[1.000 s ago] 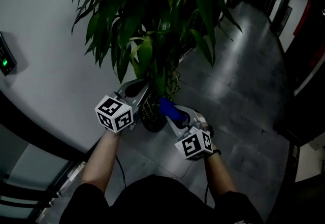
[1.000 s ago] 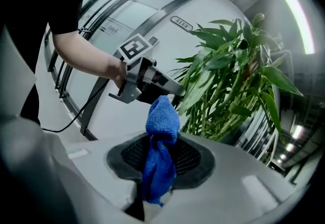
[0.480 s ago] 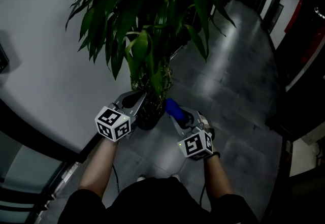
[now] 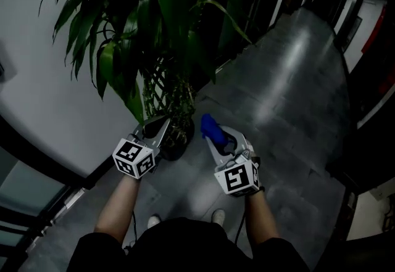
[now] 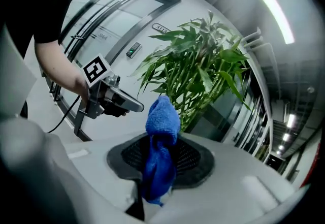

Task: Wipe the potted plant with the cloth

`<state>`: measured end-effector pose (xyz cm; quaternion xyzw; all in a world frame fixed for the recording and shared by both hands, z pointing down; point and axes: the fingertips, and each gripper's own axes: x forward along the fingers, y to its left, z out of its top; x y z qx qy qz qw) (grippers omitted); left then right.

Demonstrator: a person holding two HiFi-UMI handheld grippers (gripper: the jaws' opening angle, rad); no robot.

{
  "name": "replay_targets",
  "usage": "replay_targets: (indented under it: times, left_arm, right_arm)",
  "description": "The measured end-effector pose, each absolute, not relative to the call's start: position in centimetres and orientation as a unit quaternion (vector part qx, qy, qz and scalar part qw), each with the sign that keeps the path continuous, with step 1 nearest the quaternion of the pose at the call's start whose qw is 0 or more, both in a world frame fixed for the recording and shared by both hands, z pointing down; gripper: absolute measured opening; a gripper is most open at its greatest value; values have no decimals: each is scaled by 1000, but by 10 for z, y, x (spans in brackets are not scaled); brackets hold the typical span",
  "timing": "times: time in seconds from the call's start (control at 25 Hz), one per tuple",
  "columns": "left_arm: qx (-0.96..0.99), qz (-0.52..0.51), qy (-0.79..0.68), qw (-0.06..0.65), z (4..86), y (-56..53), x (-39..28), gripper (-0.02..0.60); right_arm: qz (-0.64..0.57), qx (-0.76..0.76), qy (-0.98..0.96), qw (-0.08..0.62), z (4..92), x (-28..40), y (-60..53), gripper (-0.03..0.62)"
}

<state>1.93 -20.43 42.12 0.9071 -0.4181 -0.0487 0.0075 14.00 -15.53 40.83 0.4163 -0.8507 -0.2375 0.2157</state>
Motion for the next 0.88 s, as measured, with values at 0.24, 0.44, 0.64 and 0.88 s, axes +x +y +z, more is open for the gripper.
replay_targets:
  times: [0.24, 0.44, 0.64, 0.88]
  left_arm:
    - [873, -71, -483, -11, 399, -232, 91, 6]
    - [838, -65, -541, -34, 370, -242, 100, 6]
    - [819, -71, -568, -44, 330, -261, 76, 6]
    - [809, -97, -578, -48, 292, -281, 60, 6]
  right_arm:
    - [-287, 350, -872, 185, 387, 212, -210, 109]
    - [-326, 281, -889, 156, 345, 215, -227, 109]
    - [-391, 259, -880, 74, 270, 192, -238, 109]
    - [-416, 270, -868, 23, 197, 159, -241, 109]
